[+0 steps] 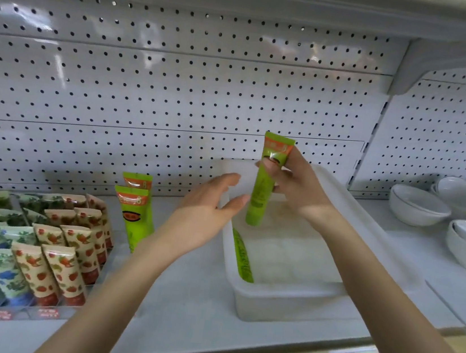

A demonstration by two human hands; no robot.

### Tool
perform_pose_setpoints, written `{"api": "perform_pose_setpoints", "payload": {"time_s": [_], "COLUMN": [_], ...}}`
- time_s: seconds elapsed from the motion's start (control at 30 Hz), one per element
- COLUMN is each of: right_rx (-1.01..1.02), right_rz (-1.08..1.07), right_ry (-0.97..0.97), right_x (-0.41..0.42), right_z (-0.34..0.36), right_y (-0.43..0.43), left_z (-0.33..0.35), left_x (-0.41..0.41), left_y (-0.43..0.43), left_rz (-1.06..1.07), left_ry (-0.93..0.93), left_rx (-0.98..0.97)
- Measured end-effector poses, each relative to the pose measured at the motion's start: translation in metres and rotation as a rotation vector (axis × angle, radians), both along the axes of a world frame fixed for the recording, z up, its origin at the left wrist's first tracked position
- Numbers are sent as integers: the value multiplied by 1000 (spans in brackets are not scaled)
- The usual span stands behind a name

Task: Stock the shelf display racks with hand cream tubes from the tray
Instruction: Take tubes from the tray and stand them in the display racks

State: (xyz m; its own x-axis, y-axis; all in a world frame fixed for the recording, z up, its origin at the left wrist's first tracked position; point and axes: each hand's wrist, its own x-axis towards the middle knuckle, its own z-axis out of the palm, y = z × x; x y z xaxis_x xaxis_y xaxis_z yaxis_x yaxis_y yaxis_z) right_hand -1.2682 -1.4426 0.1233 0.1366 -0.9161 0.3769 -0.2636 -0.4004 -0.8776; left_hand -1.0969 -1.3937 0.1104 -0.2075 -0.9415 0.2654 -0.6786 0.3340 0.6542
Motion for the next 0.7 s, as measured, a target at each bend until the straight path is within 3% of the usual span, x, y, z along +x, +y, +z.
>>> {"api": "perform_pose_setpoints", "payload": {"time_s": [0.17,0.53,0.63,0.7], "right_rx": [-24,81,177,233], "right_rz": [131,250,166,72], "right_ry": [-231,-470,-465,-326], "right_x": [4,3,2,6], "right_z": [13,17,18,11], "right_y": [13,12,9,6], "left_z": [3,2,5,6], "left_x": [-17,-13,-4,4], "left_y": [-12,-12,-7,-3], "left_rz": [-100,-96,-77,-69], "left_ry": [297,465,523,544], "left_rx": [11,-71,-104,-107]}}
